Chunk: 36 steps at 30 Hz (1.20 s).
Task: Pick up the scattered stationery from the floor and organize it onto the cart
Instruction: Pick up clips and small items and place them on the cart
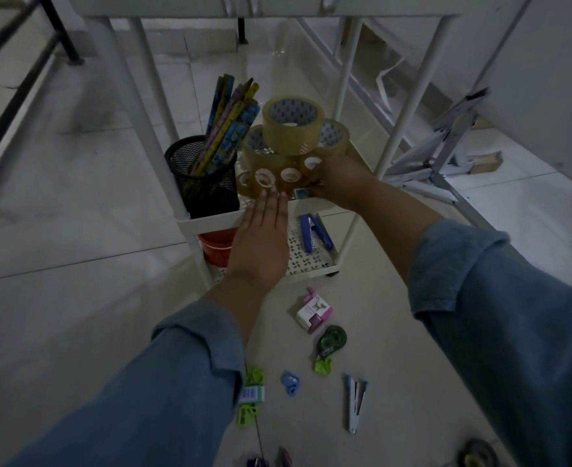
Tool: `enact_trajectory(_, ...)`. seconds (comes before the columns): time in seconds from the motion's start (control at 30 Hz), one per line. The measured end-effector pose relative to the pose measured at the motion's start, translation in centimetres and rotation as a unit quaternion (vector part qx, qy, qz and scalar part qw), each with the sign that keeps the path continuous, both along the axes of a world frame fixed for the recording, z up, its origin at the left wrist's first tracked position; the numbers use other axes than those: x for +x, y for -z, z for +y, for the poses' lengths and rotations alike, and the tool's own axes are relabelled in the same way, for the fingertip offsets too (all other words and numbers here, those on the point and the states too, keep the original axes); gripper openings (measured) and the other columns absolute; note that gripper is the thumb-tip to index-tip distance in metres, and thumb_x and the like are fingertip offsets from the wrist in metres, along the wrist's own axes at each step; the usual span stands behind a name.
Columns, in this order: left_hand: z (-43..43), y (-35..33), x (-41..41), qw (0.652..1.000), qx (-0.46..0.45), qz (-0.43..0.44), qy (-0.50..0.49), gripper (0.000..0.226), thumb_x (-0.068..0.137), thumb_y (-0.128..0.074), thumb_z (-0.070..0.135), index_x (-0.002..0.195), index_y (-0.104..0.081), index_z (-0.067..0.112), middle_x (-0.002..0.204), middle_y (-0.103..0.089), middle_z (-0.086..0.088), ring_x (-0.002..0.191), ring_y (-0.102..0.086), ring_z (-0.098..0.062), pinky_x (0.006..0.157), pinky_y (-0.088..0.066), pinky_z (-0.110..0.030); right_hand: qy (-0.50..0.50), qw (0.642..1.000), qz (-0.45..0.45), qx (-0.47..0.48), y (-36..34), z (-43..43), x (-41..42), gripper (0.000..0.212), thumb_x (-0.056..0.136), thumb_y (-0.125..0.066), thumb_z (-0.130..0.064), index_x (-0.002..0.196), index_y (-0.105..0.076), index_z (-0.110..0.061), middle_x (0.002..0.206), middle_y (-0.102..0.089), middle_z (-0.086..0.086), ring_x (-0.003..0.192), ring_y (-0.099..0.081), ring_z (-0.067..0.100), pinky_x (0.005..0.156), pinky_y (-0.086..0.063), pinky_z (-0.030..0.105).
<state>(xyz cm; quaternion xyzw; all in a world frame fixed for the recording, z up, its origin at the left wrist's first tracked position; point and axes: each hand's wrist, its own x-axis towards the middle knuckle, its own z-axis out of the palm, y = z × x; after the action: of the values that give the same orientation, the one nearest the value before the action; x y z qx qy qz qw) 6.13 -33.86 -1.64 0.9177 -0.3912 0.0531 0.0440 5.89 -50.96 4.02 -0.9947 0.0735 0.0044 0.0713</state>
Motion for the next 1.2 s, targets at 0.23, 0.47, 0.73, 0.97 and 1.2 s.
enact_trajectory(0.23, 0.1, 0.0, 0.1, 1.000, -0.007, 0.006, 0.006, 0.062, 0.099, -0.025, 0.019, 0.147, 0.011, 0.006, 0.158, 0.009, -0.013, 0.146, 0.007, -0.024, 0.117, 0.007, -0.032, 0.082, 0.994, -0.068, 0.033, 0.9, 0.4, 1.2, 0.021, 0.089, -0.053, -0.019, 0.099, -0.068, -0.009, 0.101, -0.066, 0.011, 0.093, -0.061, 0.026, 0.074, -0.044, 0.027)
enact_trajectory(0.47, 0.1, 0.0, 0.1, 1.000, -0.004, 0.006, 0.011, 0.066, 0.095, -0.028, 0.016, 0.147, 0.012, 0.005, 0.157, 0.010, -0.013, 0.146, 0.008, -0.024, 0.117, 0.007, -0.033, 0.036, 0.998, -0.035, 0.024, -0.1, 1.4, 0.7, 0.026, 0.083, -0.066, -0.030, 0.102, -0.073, -0.015, 0.105, -0.068, 0.009, 0.097, -0.061, 0.025, 0.082, -0.050, 0.031)
enact_trajectory(0.73, 0.2, -0.2, 0.1, 1.000, 0.000, 0.018, 0.018, 0.074, 0.090, -0.034, 0.011, 0.146, 0.014, 0.004, 0.157, 0.014, -0.013, 0.146, 0.010, -0.024, 0.117, 0.008, -0.032, 0.070, 0.997, 0.016, -0.024, -0.1, 1.7, 2.0, 0.033, 0.081, -0.067, -0.033, 0.104, -0.068, -0.010, 0.106, -0.064, 0.012, 0.097, -0.060, 0.029, 0.082, -0.052, 0.035)
enact_trajectory(0.97, 0.2, -0.2, 0.0, 1.000, 0.004, 0.015, 0.018, 0.073, 0.093, -0.033, 0.012, 0.146, 0.016, 0.005, 0.156, 0.016, -0.013, 0.146, 0.012, -0.024, 0.117, 0.009, -0.032, 0.156, 0.985, 0.010, -0.074, -1.0, 1.2, 1.0, 0.027, 0.091, -0.053, -0.015, 0.115, -0.056, -0.004, 0.118, -0.058, 0.014, 0.108, -0.057, 0.030, 0.086, -0.047, 0.038)
enact_trajectory(1.2, 0.1, -0.2, -0.1, 1.000, 0.005, 0.014, 0.013, 0.075, 0.092, -0.035, 0.012, 0.146, 0.016, 0.004, 0.156, 0.016, -0.013, 0.146, 0.012, -0.024, 0.117, 0.009, -0.032, 0.184, 0.983, -0.020, -0.019, -1.1, -0.4, -0.8, 0.045, 0.087, -0.061, -0.024, 0.125, -0.048, -0.005, 0.123, -0.054, 0.017, 0.113, -0.053, 0.032, 0.091, -0.045, 0.039)
